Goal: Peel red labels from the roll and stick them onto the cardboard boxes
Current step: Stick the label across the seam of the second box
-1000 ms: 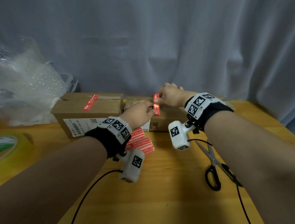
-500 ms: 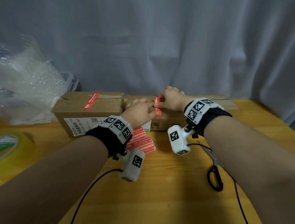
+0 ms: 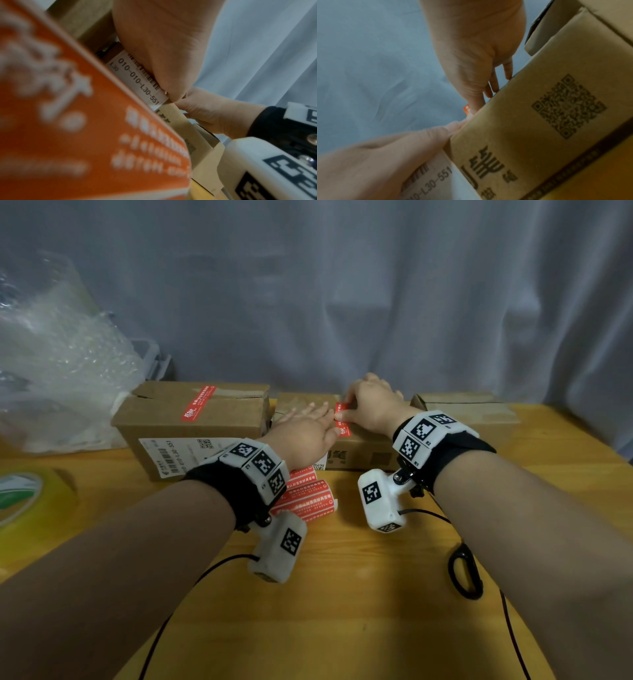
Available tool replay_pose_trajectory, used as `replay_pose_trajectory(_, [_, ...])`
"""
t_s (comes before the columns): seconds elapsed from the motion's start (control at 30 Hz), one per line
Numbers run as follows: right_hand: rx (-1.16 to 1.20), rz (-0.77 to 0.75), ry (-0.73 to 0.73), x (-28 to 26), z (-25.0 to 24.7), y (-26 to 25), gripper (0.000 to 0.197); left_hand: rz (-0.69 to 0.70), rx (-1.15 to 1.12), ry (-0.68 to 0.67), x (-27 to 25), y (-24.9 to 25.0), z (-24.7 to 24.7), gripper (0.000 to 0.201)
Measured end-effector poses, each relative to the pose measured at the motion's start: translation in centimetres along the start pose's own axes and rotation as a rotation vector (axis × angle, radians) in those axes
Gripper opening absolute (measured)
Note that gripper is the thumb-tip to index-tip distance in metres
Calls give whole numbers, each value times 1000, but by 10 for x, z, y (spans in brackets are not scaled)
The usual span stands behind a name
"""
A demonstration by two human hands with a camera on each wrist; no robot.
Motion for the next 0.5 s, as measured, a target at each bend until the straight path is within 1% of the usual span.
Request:
replay_pose_trajectory(0.13, [16, 56, 88, 4, 2, 3, 40, -3, -7, 1, -1, 1, 1, 55])
replay_pose_trajectory(0.3, [-50, 162, 181, 14, 3, 3, 48, -1, -16, -2, -1, 0, 0, 56])
replay_pose_trajectory(0.37, [-52, 190, 227, 16, 0, 6, 48, -1, -23, -8, -1, -1, 1, 56])
replay_pose_trajectory(0.4, [-18, 143, 270, 15, -4, 4, 42, 0, -24, -10, -1, -1, 1, 56])
replay_pose_trajectory(0.43, [33, 43, 313, 13, -7, 1, 33, 1, -25, -10, -1, -1, 1, 56])
replay_pose_trajectory(0.47, [76, -93, 330, 9, -9, -5, 25, 2, -30, -6, -1, -1, 1, 57])
replay_pose_trajectory(0.5, [81, -230, 298, 5, -9, -11, 21, 2, -37, 0, -1, -1, 0, 58])
Point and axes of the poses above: each hand's wrist, its own x-axis towards the middle knuckle, its own z-axis out of the palm, y = z × x, the point moved 6 cm from there along x, towards the middle knuckle, and after that the axes turned 6 degrees about -y, right-handed, at the moved point
